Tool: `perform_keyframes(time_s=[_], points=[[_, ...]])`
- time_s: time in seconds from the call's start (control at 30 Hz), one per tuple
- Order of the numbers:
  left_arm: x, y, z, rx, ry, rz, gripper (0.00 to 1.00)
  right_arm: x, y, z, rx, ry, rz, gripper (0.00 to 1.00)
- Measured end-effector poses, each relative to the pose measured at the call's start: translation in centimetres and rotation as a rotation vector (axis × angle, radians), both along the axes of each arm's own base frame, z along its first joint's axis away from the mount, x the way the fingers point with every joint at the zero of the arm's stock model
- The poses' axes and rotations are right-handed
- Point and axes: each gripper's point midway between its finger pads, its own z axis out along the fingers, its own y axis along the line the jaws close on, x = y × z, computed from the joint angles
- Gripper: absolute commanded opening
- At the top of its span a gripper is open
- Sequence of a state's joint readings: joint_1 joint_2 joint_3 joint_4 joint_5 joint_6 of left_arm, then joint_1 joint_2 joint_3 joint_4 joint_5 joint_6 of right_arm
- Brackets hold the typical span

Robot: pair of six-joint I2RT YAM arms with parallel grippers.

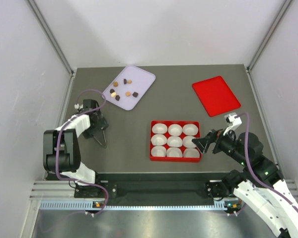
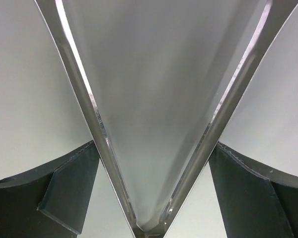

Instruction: Pack the chocolate

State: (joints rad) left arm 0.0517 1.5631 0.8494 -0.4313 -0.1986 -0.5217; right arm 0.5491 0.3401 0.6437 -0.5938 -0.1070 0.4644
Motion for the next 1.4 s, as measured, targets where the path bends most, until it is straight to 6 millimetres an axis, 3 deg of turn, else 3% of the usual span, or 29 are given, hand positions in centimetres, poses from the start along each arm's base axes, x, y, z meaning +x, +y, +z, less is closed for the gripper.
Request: perform_keyframes(time_s=[0.27, 0.5, 0.67, 0.8, 1.07, 1.13, 1.27, 1.4], points=[[0.5, 0.5, 0.0, 0.008, -0.023, 0.002, 0.88, 0.1, -0.1, -0.1, -0.004, 0.000, -0.007, 1.00], [0.6, 0.7, 0.0, 0.013, -0.025, -0.009, 0.68, 0.1, -0.2, -0.1, -0.006, 0.001, -0.010, 1.00], [0.0, 0.2, 0.8, -0.011, 0.026, -0.028, 0.59, 0.1, -0.2, 0.5, -0.001, -0.008, -0.011, 1.00], [1.2, 0.1, 4.2, -0.005, 0.024, -0.053, 0.58, 0.1, -0.2, 0.7, -0.001, -0.009, -0.011, 1.00], [4.3, -0.3, 14.8, 0.006, -0.156, -0.122, 0.52, 0.6, -0.1, -0.1, -0.030, 0.023, -0.017, 1.00], [4.3, -0.8, 16.1, 0.006, -0.166, -0.152, 0.48, 0.7, 0.0, -0.2, -0.033, 0.029, -0.017, 1.00], [3.4, -2.3, 16.2, 0.004, -0.125, -0.216, 0.45, 0.8, 0.1, -0.4, -0.033, 0.040, -0.020, 1.00], [2.6, -5.5, 16.3, 0.005, -0.094, -0.325, 0.45, 1.1, 0.0, -0.6, -0.041, 0.047, -0.029, 1.00]])
